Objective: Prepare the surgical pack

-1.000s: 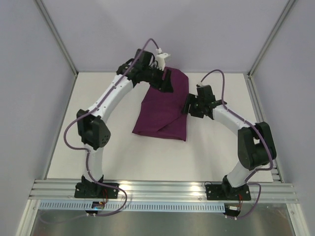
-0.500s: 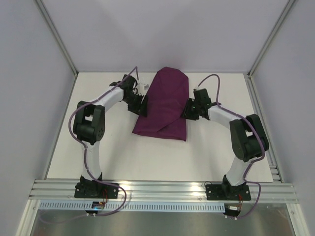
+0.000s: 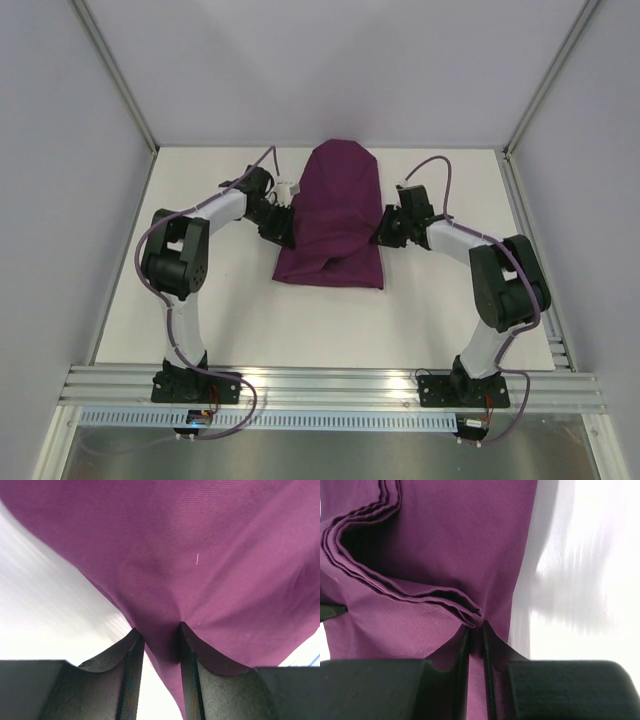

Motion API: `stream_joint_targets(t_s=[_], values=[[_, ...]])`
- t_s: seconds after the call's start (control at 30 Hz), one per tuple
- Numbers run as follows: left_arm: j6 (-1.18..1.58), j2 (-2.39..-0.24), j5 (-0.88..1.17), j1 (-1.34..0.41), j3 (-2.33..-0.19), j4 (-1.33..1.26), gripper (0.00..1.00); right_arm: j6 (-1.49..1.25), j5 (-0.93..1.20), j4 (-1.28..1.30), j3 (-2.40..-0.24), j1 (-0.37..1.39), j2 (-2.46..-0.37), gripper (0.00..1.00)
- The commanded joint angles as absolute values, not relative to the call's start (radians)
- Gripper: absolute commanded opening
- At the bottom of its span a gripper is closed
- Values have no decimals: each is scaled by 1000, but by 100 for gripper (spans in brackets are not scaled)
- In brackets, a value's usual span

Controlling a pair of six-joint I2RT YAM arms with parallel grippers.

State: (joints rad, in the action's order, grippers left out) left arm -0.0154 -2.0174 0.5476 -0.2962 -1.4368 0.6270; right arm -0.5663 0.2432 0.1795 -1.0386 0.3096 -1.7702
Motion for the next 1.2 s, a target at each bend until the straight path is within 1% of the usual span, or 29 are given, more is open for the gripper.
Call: stream_joint_targets(t_s=[0.0,0.2,0.27,0.3,0.37,0.4,0.47,0.5,0.6,0.63,0.67,0.7,0.77,0.8,0.87,0.9,0.93,0.97,1.03,1.07,1.1,1.17], values=[[-51,-1950,673,-359,-1356,693,40,-549,342,179,-973,322,-1718,3],[-106,-1842,744,-436,-1230,762,43,-525,429,213,-858,327,-1592,2],[-133,-1800,779,-448,-1187,787,45,-509,452,259,-844,331,-1552,6],[-146,-1786,791,-449,-1175,795,48,-487,463,282,-842,331,-1543,8],[-208,-1753,825,-449,-1161,843,51,-465,446,362,-845,331,-1517,17],[-231,-1735,833,-449,-1169,866,55,-442,421,406,-850,328,-1505,27],[-307,-1711,831,-446,-1186,940,59,-416,402,449,-862,321,-1464,36],[-325,-1694,836,-442,-1195,956,60,-393,385,471,-873,311,-1448,44],[-316,-1625,842,-384,-1267,948,63,-354,326,560,-946,302,-1408,53],[-295,-1611,836,-365,-1323,898,64,-329,307,602,-994,301,-1407,54],[-243,-1614,821,-345,-1354,869,68,-313,290,620,-1015,301,-1405,54],[-221,-1623,742,-328,-1388,845,68,-301,267,632,-1032,301,-1411,54],[-189,-1701,601,-328,-1501,802,70,-267,247,640,-1069,301,-1422,52],[-163,-1780,480,-328,-1582,793,70,-262,233,628,-1075,301,-1431,49],[-143,-1876,404,-328,-1670,784,70,-252,229,612,-1083,301,-1446,47],[-127,-1964,375,-328,-1751,784,71,-250,235,600,-1081,302,-1462,45],[-118,-2009,368,-328,-1793,784,78,-247,242,577,-1081,302,-1468,43],[-112,-2049,370,-328,-1831,782,90,-242,250,563,-1080,302,-1474,42],[-95,-2170,359,-328,-1954,796,92,-238,261,529,-1074,302,-1489,40],[-94,-2207,353,-328,-1992,798,100,-235,265,522,-1071,302,-1493,40],[-86,-2274,330,-328,-2059,801,100,-233,270,514,-1063,302,-1497,39],[-77,-2333,289,-328,-2112,805,100,-232,276,491,-1052,302,-1503,39]])
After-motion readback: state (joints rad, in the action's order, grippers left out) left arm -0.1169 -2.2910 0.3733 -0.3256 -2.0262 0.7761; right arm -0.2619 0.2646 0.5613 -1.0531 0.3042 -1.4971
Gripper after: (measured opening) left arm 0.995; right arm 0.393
